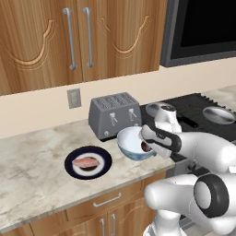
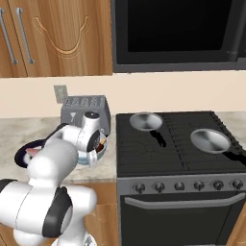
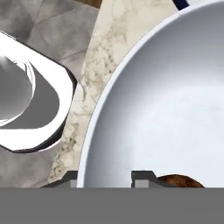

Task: Place one of the steaks on the plate and the other in the bowl. Then place the bowl in the fridge.

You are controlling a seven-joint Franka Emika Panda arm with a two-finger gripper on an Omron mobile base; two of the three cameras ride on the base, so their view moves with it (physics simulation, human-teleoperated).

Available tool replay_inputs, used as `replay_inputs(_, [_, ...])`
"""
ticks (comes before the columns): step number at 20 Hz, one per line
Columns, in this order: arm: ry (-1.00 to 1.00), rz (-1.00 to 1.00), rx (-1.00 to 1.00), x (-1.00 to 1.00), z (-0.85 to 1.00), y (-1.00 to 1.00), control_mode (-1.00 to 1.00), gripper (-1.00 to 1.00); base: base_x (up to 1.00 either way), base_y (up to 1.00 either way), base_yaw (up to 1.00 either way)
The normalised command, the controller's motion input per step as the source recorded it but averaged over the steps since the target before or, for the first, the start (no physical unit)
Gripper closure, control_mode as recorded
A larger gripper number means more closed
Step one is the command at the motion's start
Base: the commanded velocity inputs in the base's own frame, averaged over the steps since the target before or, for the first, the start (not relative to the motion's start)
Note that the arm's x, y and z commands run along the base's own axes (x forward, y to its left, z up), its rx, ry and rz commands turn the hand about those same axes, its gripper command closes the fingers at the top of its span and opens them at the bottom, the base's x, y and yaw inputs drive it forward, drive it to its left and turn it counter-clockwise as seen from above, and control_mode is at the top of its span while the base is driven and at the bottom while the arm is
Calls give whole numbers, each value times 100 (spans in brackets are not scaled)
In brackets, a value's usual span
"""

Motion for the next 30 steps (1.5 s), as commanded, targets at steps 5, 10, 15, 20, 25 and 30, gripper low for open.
replay_inputs(5, [-21, -12, 1, -19, 0, 9, -100, 100, 0, 0, 0])
replay_inputs(10, [-7, -4, 0, -37, 38, -1, -100, 100, 0, 0, 0])
replay_inputs(15, [-6, -9, 1, -54, 55, -23, -100, 100, 0, 0, 0])
replay_inputs(20, [-7, -6, 5, -61, 62, -22, -100, 100, 0, 0, 0])
replay_inputs(25, [-8, 0, 6, -81, 80, -10, -100, 100, 0, 0, 0])
replay_inputs(30, [-4, -1, 2, -70, 73, -5, -100, 100, 0, 0, 0])
